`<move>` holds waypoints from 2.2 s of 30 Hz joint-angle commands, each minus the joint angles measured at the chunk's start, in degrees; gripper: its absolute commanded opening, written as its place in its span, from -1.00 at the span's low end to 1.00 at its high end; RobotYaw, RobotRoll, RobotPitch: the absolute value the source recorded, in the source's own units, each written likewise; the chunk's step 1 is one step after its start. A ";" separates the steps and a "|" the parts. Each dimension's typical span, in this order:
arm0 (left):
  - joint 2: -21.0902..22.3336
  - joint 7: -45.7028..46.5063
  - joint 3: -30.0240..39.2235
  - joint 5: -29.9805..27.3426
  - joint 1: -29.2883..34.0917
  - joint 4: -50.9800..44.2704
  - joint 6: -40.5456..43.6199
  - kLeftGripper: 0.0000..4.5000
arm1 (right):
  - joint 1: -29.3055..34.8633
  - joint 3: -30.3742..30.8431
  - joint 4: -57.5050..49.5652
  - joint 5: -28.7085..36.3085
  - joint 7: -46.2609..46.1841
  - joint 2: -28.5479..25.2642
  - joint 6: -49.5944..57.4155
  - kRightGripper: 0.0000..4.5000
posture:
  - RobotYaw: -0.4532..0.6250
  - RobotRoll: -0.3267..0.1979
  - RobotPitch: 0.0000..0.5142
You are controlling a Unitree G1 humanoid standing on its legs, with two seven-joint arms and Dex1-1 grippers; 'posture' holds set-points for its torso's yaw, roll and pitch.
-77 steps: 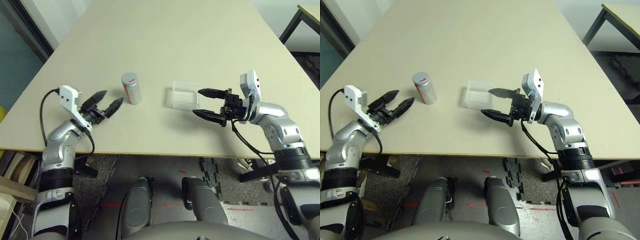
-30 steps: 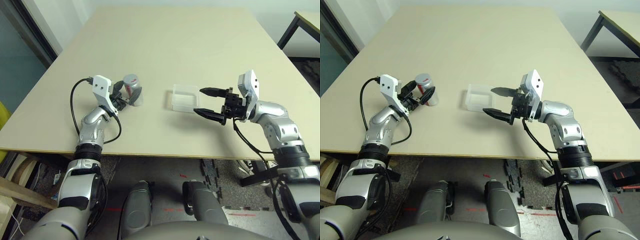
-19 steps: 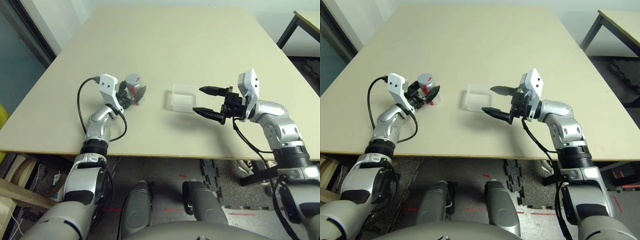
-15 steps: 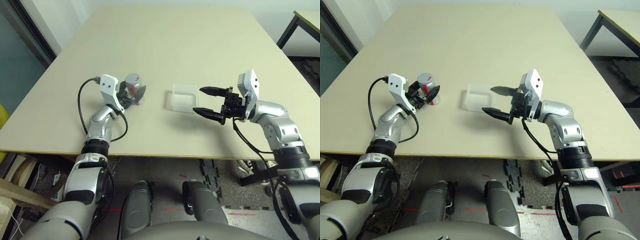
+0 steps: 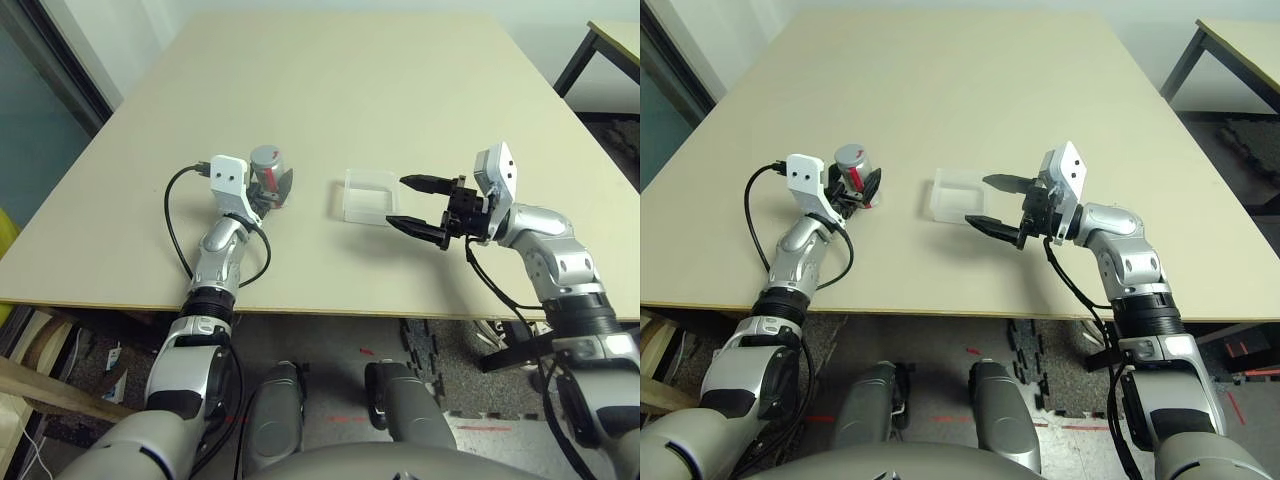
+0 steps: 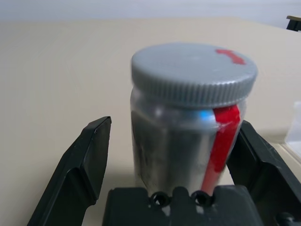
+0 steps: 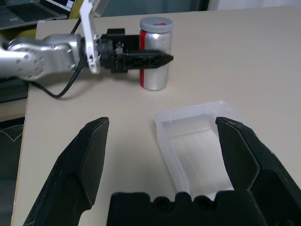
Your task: Pour the medicine from the bottle into the box.
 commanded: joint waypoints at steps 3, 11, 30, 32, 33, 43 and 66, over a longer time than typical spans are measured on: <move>-1.10 3.94 -1.04 1.64 2.73 -5.24 2.32 0.98 | -0.32 0.34 1.33 -0.51 0.64 0.44 -1.16 1.00 | -0.40 0.25 -0.58; -2.84 7.41 -2.80 3.26 5.95 -11.23 4.74 0.98 | -1.01 0.69 2.36 -0.95 0.82 1.34 -1.79 1.00 | -0.38 0.25 -0.57; -4.98 13.63 -2.78 5.29 -0.07 -3.22 3.41 0.98 | -0.98 1.09 0.84 -0.91 -0.04 1.72 -1.12 1.00 | -0.42 0.25 -0.56; -5.19 13.98 -2.64 5.26 -0.80 -2.28 3.20 0.98 | -0.88 1.13 0.51 -0.87 -0.17 1.70 -0.95 1.00 | -0.42 0.25 -0.56; -5.23 14.05 -2.64 5.27 -1.04 -1.87 3.06 0.98 | -0.88 1.14 0.39 -0.84 -0.23 1.68 -0.86 1.00 | -0.42 0.25 -0.56; -4.85 14.47 -2.41 5.28 -3.28 1.60 1.68 0.98 | -0.66 1.18 -0.69 -0.78 -0.88 1.72 0.02 1.00 | -0.43 0.25 -0.55; -2.55 14.44 -2.07 5.04 -3.69 2.95 1.32 0.18 | -1.03 1.43 -0.99 -0.85 -1.64 2.16 0.82 1.00 | -0.41 0.25 -0.53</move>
